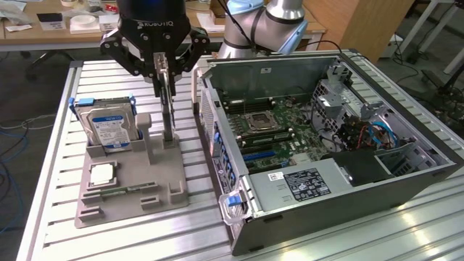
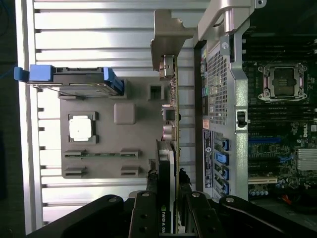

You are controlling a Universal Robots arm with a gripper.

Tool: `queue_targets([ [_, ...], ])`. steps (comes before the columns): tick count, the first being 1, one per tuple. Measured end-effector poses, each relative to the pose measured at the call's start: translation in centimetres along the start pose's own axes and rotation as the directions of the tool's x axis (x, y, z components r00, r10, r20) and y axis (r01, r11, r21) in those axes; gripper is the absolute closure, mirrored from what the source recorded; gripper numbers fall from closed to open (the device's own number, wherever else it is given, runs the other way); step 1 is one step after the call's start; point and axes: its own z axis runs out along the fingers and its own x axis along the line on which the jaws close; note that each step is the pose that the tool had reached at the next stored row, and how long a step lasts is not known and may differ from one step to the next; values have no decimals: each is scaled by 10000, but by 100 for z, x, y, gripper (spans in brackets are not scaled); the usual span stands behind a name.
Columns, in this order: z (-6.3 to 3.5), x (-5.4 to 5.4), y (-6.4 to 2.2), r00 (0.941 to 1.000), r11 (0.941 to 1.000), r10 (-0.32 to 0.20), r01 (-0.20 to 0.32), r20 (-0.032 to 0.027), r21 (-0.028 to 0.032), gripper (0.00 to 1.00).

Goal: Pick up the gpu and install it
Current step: 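Pick up the gpu and move the gpu toward the slot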

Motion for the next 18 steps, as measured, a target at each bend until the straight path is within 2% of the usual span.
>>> queue_targets([
  [11, 3, -117, 4, 10000, 10000, 1, -1, 0, -15, 73],
  [18, 6, -230, 9, 10000, 10000, 2, -2, -1, -35, 73],
])
